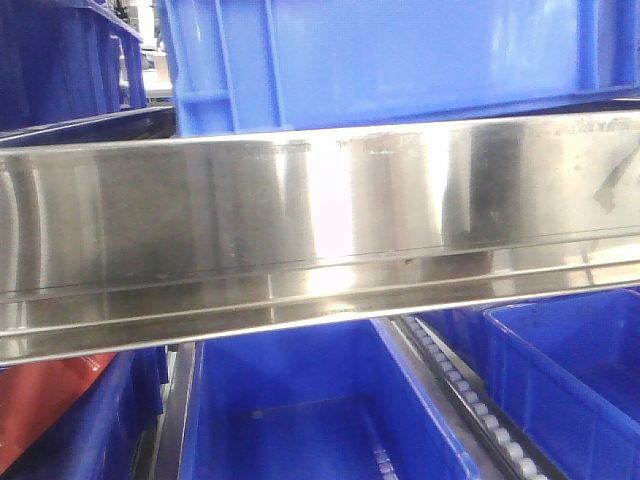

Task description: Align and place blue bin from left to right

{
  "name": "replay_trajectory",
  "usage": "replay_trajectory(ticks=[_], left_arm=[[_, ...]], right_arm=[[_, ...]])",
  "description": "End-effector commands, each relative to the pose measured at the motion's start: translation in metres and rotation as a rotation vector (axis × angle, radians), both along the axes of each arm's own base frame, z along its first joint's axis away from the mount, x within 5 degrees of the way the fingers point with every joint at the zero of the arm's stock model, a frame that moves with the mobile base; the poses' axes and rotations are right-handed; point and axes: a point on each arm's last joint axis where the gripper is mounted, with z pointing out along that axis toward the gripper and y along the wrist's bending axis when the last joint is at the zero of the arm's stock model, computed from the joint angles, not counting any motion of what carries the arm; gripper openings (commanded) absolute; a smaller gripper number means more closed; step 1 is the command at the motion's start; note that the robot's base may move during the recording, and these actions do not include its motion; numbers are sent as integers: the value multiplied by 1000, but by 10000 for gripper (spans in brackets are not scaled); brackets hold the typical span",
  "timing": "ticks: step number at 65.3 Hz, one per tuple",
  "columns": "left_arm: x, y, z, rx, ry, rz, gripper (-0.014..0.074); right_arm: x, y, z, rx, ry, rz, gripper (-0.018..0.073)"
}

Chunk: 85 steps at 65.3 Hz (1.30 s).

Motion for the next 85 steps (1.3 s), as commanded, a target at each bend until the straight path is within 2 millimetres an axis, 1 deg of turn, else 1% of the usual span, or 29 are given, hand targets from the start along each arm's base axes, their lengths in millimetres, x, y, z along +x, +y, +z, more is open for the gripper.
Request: replay_trajectory(ticks=[1,7,9,11,13,20,24,28,32,36,42,44,45,47,51,54,55,60,67,70,72,74,75,77,80,81,82,85], left_arm=[[-1,-2,15,-26,-98,-26,386],[-3,-1,17,-24,-99,-24,567],[-5,0,20,-27,-104,-24,612],[-6,1,21,-28,-105,-23,613],[-9,2,25,-32,-113,-23,604],[-19,7,39,-47,-145,-22,588],[-26,11,48,-57,-167,-22,580],[-36,15,59,-70,-188,-22,578],[-45,19,69,-83,-201,-21,575],[-59,25,80,-92,-217,-22,547],[-76,33,96,-95,-251,-41,447],[-81,35,101,-98,-262,-51,389],[-84,35,103,-100,-267,-59,365],[-89,38,108,-98,-281,-72,303],[-98,42,115,-81,-305,-99,205],[-104,44,118,-76,-314,-103,120],[-105,45,118,-71,-316,-104,84],[-110,48,115,-56,-305,-104,-30],[-116,51,107,-45,-304,-112,-13],[-118,52,100,-39,-300,-119,-13],[-119,52,97,-41,-312,-126,-13],[-122,53,93,-44,-321,-133,-13],[-126,55,93,-46,-331,-136,-13],[-129,56,89,-49,-340,-142,-15],[-136,59,84,-54,-363,-152,-15],[-137,59,79,-51,-360,-156,-15],[-140,60,79,-56,-376,-161,-15],[-150,64,74,-65,-408,-171,-15]], right_arm=[[0,3,20,28,-136,13,239],[-2,3,21,30,-134,14,445],[-4,3,24,30,-138,14,507],[-6,3,26,31,-143,14,551],[-8,2,28,33,-149,15,567],[-20,1,44,39,-185,16,546],[-28,0,54,41,-204,16,518],[-37,0,63,47,-220,18,468],[-47,-1,73,51,-242,19,377],[-58,-3,82,52,-251,20,252],[-74,-4,93,51,-249,21,43],[-78,-5,95,52,-243,22,-21],[-81,-5,97,52,-243,22,-68],[-85,-5,98,51,-237,23,-111],[-91,-6,101,50,-229,23,-82],[-95,-7,100,50,-226,23,-79],[-95,-7,100,50,-228,23,-79],[-101,-7,96,51,-230,22,-79],[-109,-8,81,52,-232,19,-79],[-116,-9,75,54,-244,18,-79],[-123,-10,73,56,-262,17,-79],[-130,-11,69,59,-278,16,-79],[-133,-11,63,58,-272,15,-79],[-139,-12,61,61,-297,14,-79],[-152,-14,55,64,-323,13,-79],[-156,-14,54,65,-330,12,-79],[-163,-15,55,67,-347,12,-79],[-178,-17,50,70,-376,11,-79]])
